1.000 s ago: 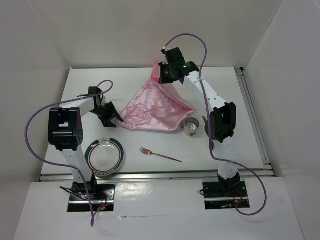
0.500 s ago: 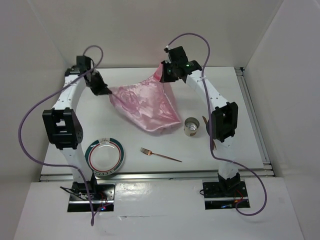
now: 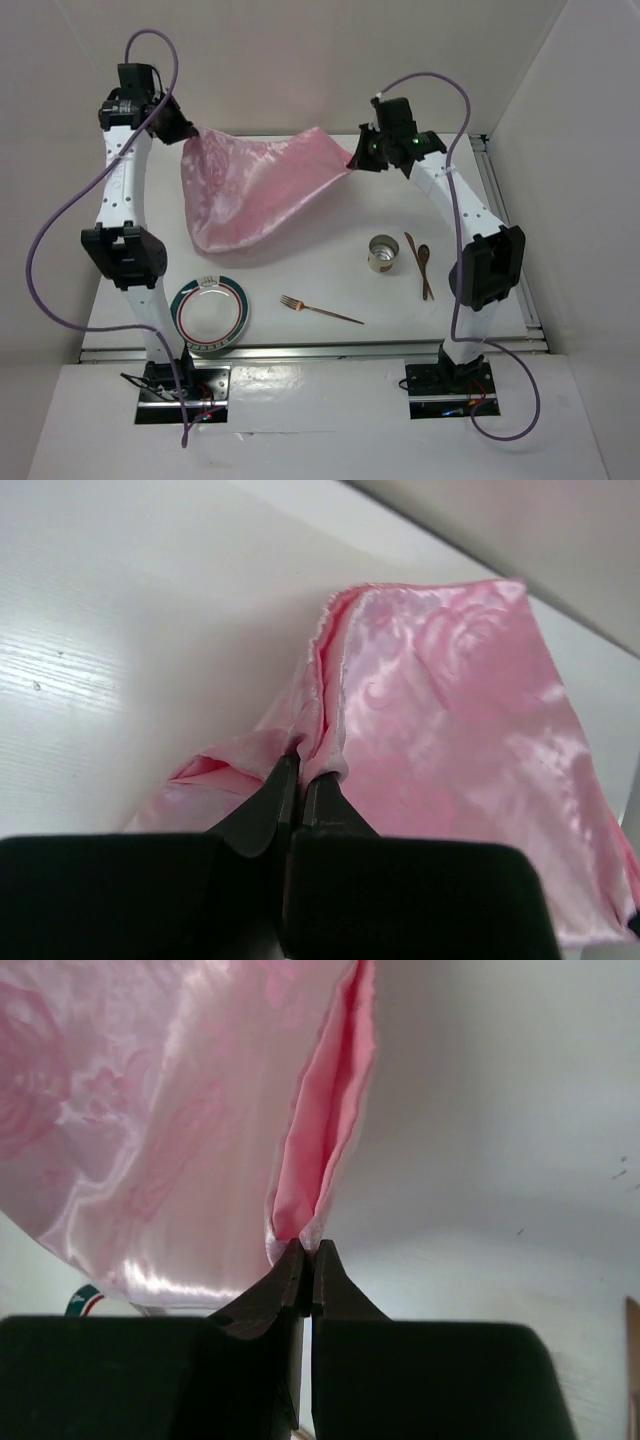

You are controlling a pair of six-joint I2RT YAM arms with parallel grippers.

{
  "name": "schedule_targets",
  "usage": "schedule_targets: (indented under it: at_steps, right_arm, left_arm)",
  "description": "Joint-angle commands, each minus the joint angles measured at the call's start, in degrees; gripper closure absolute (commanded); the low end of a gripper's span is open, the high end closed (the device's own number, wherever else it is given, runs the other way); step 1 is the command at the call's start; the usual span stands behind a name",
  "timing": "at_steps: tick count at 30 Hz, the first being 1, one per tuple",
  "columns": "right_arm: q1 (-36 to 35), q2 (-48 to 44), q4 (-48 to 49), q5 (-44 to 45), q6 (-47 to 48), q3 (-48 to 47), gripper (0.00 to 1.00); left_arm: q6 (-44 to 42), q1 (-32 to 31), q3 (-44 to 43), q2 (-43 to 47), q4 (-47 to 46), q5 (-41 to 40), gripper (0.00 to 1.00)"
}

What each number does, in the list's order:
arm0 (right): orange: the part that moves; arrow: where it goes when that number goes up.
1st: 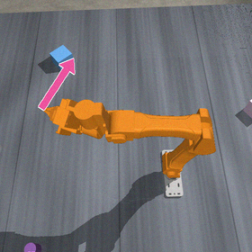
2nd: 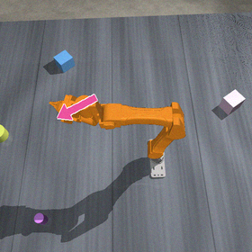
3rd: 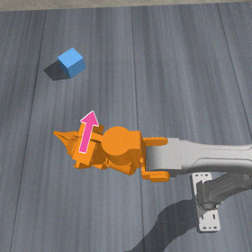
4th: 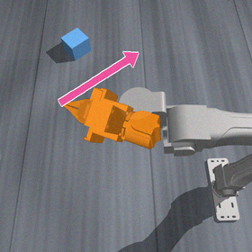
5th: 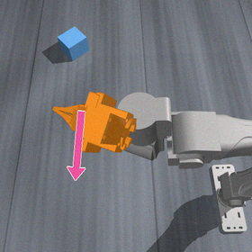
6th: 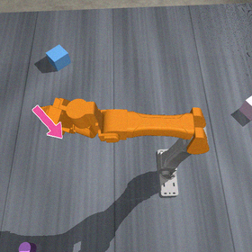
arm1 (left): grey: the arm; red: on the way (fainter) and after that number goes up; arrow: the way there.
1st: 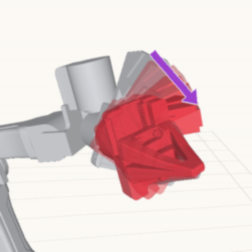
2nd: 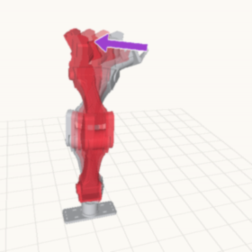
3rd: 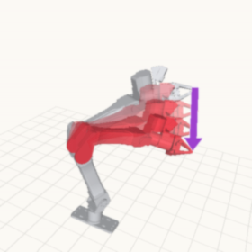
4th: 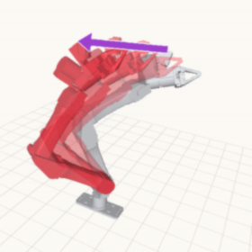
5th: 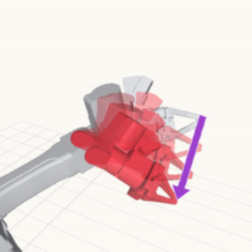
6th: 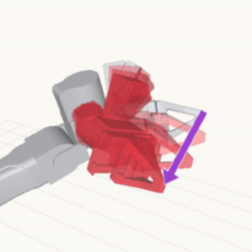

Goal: Set the dinner table for one person

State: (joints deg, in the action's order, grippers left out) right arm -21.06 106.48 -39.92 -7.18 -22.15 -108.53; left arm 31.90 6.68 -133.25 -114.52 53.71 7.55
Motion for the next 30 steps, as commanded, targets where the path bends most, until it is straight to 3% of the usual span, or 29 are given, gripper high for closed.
schedule_targets:
  at_steps: [1,2,4,5,6,7,10,15,16,19,20,21,24,25,26,30]
  right_arm:
    - [0.2,-5.2,4.7,2.5,-3.9,16.2,1.0]
    - [0.2,-6.4,6.0,3.0,-5.3,20.0,1.0]
    - [0.2,-8.4,8.4,3.0,-5.3,26.6,0.98]
    - [0.2,-8.4,7.0,3.0,-6.0,28.7,0.86]
    - [0.2,-7.9,5.2,3.7,-6.0,28.7,0.62]
    - [0.2,-7.3,3.6,4.8,-6.5,28.0,0.49]
    - [0.2,-8.4,2.4,7.0,-5.0,27.0,0.32]
    - [0.8,-4.1,2.9,7.6,-2.0,18.3,0.36]
    - [0.8,-1.5,2.9,6.8,-1.2,15.4,0.4]
    - [0.8,3.8,1.6,6.9,1.3,10.2,0.41]
    - [0.8,7.7,0.2,7.4,1.3,6.4,0.38]
    - [0.8,9.8,-0.6,7.4,2.0,4.2,0.34]
    - [1.5,17.6,-4.0,8.1,2.7,-4.6,0.26]
    - [2.2,19.4,-4.9,8.1,3.3,-6.7,0.23]
    - [2.7,21.2,-5.6,7.3,3.8,-8.7,0.23]
    - [3.3,29.0,-8.6,6.5,4.3,-15.7,0.21]
  left_arm:
    - [1.2,0.7,-2.2,-9.2,-1.3,0.7,1.0]
    - [2.1,0.7,-4.5,-13.3,-2.0,1.7,1.0]
    - [2.1,1.2,-7.4,-17.4,-2.9,5.0,0.66]
    - [2.1,1.8,-10.6,-19.1,-2.9,8.3,0.52]
    - [2.1,1.8,-11.8,-20.8,-2.1,9.3,0.29]
    - [2.1,1.8,-11.9,-20.3,-1.6,9.3,0.21]
    - [-0.7,2.4,-5.1,-12.4,-4.5,6.5,0.0]
    - [-5.9,2.9,4.8,-3.3,-2.7,0.1,0.05]
    - [-6.5,2.9,6.7,-1.1,-1.3,-0.9,0.12]
    - [-7.3,2.9,18.3,2.7,-1.9,-3.2,0.35]
    - [-7.3,2.9,24.9,5.1,-3.4,-3.2,0.51]
    - [-7.3,2.9,27.8,6.0,-4.0,-3.2,0.52]
    - [-5.6,2.9,37.5,8.9,-6.5,-3.9,0.48]
    - [-4.2,2.9,39.7,9.5,-7.4,-3.3,0.31]
    - [-3.7,2.9,41.6,9.5,-8.3,-3.3,0.24]
    - [-3.2,4.0,45.9,8.4,-10.0,-2.8,0.13]
